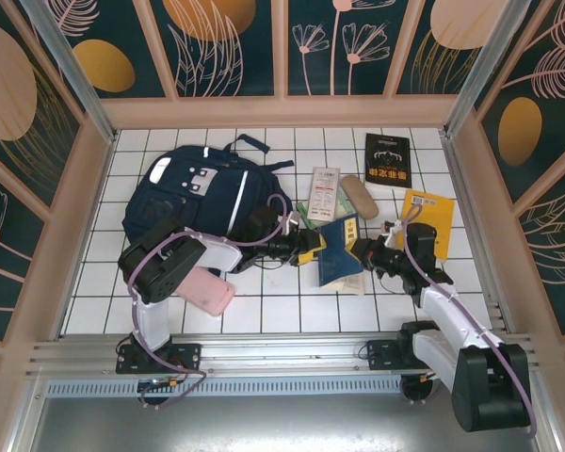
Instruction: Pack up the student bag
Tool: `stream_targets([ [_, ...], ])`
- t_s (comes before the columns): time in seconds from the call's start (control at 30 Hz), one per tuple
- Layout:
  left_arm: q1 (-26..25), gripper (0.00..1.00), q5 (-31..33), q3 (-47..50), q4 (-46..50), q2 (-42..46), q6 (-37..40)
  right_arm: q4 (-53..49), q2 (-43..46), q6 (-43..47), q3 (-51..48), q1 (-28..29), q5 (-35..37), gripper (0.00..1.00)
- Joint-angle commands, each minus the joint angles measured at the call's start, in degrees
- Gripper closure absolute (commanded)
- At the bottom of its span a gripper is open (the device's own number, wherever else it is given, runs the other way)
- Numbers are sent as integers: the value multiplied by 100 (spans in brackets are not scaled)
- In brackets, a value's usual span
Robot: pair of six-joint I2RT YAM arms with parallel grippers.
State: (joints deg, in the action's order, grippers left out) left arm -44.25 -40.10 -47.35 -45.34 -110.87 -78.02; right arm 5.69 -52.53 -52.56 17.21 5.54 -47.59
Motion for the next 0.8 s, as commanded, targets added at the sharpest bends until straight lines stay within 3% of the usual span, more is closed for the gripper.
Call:
stream_targets([
  [0.0,16,44,-152,166,-1595,-311,-949,138,209,-295,212,-51,-318,100],
  [0.1,15,44,-199,150,-1694,-376,-986,207,301,-421,263,-56,-338,100],
  [0.47,13,46,-233,-75,-368,-330,-30,124,441,-575,467,-55,-356,100],
  [0.6,12,47,-309,-138,-755,-356,-240,241,489,-720,394,-51,-356,100],
  [0.77,17,52,-262,-29,-1959,-432,-1016,273,578,-796,305,-51,-330,100],
])
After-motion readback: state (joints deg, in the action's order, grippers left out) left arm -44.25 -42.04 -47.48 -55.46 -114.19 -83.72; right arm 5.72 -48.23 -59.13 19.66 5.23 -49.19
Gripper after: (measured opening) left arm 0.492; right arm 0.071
